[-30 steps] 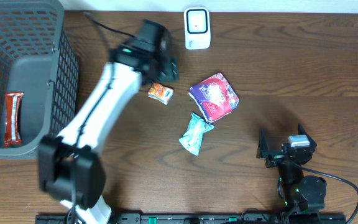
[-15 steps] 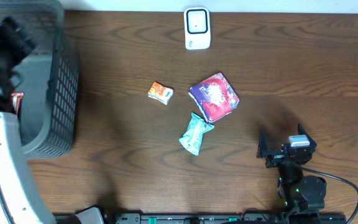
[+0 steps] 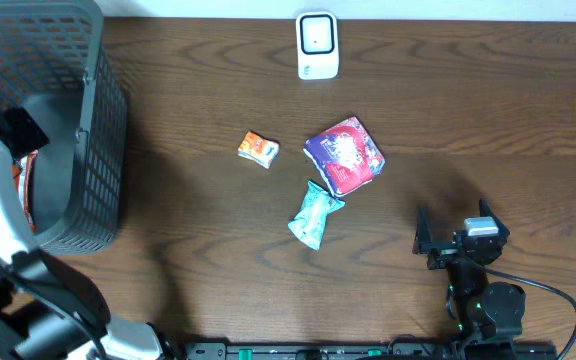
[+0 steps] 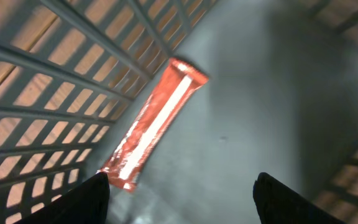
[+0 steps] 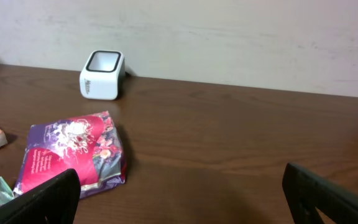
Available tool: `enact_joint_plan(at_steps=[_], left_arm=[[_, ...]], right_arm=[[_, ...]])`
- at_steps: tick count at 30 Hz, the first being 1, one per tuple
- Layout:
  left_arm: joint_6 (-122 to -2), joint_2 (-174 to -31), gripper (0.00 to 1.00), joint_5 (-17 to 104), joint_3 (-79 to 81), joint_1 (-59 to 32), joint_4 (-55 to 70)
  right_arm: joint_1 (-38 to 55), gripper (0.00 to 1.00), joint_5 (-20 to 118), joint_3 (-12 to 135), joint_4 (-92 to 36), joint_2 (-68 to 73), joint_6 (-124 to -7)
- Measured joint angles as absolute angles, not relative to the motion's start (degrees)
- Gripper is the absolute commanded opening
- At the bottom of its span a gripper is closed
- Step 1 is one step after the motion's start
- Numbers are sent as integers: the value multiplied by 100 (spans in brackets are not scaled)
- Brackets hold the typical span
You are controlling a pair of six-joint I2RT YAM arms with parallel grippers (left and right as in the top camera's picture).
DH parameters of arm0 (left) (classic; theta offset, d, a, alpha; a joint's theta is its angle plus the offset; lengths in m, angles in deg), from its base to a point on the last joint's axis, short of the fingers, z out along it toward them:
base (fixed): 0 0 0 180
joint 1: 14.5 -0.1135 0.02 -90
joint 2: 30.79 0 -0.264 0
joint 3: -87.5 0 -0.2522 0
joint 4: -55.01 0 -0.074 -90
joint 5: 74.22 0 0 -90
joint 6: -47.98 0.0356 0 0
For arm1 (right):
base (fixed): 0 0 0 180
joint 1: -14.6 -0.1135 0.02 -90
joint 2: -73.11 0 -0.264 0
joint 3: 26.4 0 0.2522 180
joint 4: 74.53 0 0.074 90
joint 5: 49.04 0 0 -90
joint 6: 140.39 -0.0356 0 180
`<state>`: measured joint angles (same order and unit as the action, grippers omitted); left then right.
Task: Scan the item barcode
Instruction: 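Reach the left gripper into the grey basket toward the red bar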
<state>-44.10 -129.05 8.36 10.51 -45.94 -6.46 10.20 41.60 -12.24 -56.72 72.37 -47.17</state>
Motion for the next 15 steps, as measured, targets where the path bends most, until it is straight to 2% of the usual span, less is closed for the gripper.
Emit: enact_joint_plan(at_steps=[3, 6, 15], left_arm=[[-4268, -13270, 74, 528, 1051, -4596, -587], [-3995, -13567, 66, 351, 1051, -4596, -418], [-3534, -14498, 67, 185, 1051, -4600, -99]], right_arm=[[1020, 99, 4160, -1224, -5672, 7237, -4717], [1020, 99, 4160, -1224, -5672, 7237, -4717], [1020, 99, 4160, -1224, -5672, 7237, -4717]])
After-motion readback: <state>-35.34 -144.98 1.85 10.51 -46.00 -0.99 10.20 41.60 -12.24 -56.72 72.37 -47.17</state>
